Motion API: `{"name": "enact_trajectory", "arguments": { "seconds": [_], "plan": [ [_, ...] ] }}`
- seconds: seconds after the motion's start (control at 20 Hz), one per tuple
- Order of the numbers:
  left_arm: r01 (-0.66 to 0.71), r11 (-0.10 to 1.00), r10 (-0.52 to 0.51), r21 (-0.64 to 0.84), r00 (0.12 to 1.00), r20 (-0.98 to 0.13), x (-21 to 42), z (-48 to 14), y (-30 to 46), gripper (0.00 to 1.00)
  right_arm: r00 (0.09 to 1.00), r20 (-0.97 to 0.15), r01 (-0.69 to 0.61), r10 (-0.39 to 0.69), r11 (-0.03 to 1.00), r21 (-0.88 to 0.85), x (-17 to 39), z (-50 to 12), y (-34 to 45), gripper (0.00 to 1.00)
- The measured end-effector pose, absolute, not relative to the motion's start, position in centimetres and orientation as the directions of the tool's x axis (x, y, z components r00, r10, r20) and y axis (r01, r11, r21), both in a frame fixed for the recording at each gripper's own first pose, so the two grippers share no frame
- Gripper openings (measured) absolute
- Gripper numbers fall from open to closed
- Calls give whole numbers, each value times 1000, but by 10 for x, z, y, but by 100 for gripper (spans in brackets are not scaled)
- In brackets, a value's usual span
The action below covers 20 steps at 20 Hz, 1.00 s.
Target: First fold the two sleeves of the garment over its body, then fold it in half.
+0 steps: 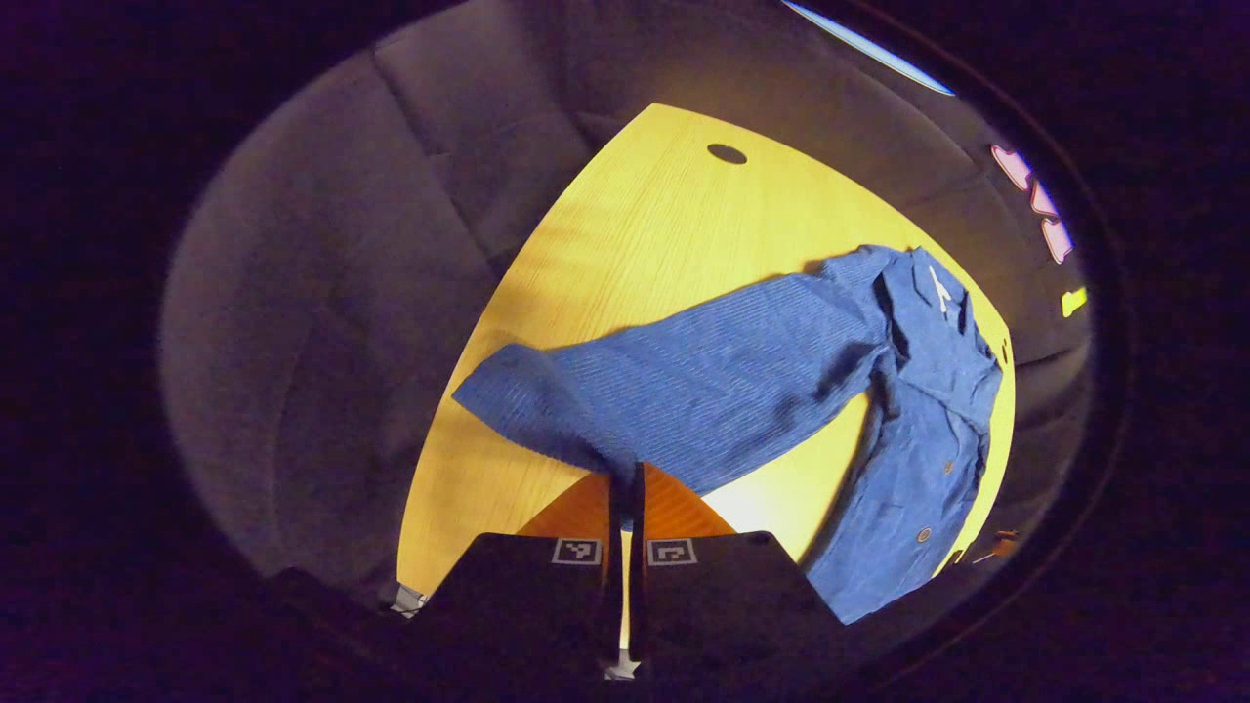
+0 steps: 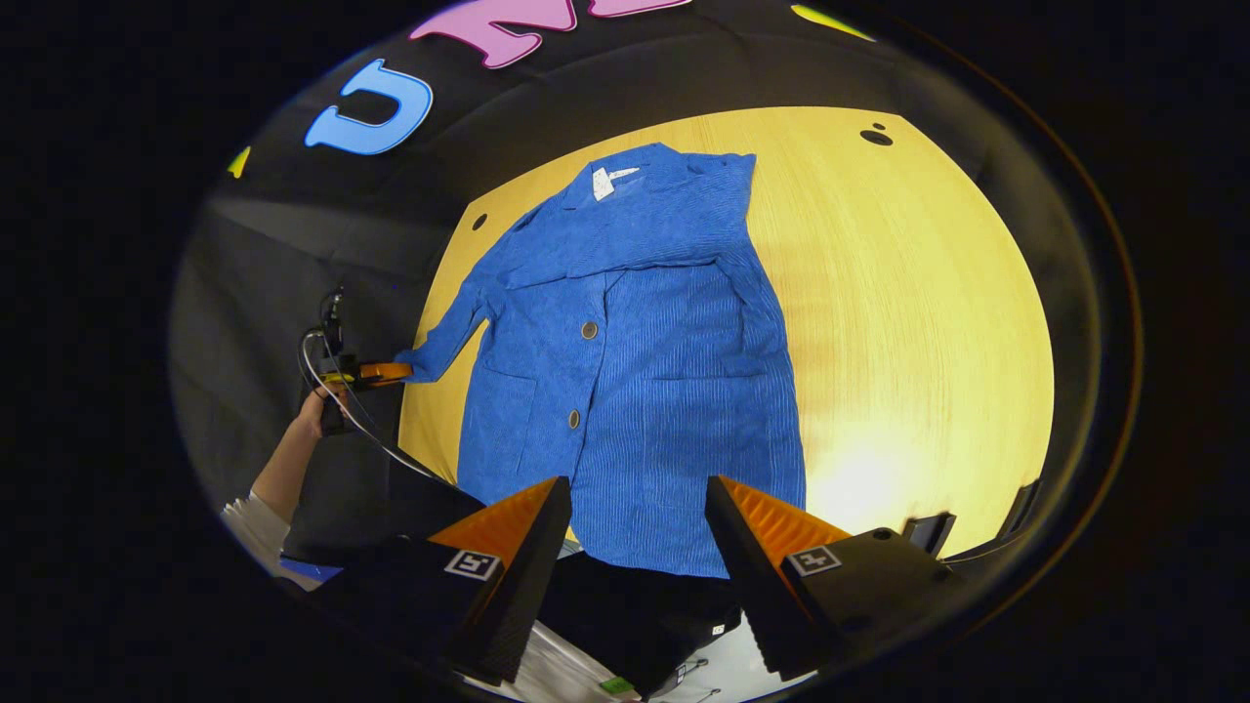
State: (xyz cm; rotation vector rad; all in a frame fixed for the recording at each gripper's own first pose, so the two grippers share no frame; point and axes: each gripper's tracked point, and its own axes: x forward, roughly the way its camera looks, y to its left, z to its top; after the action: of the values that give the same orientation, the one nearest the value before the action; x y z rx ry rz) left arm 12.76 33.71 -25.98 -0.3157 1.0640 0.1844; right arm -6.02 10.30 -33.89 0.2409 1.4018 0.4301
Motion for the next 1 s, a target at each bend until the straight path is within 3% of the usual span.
{"name": "enact_trajectory", "arguments": {
  "seconds": [0.35, 0.65, 1.0],
  "plan": [
    [-129, 991, 71, -22, 675, -735, 166, -141, 269, 1, 120, -869, -142, 480, 875, 463, -35, -333, 97, 90],
    [113, 987, -19, 118, 796, -605, 229, -64, 122, 1, 168, -867, -123, 469, 883, 454, -37, -323, 55, 90],
    [418, 900, -241, 122, 712, -659, 296, -107, -79, 1, 231, -849, -6, 476, 873, 488, -47, -313, 15, 90]
  ]
}}
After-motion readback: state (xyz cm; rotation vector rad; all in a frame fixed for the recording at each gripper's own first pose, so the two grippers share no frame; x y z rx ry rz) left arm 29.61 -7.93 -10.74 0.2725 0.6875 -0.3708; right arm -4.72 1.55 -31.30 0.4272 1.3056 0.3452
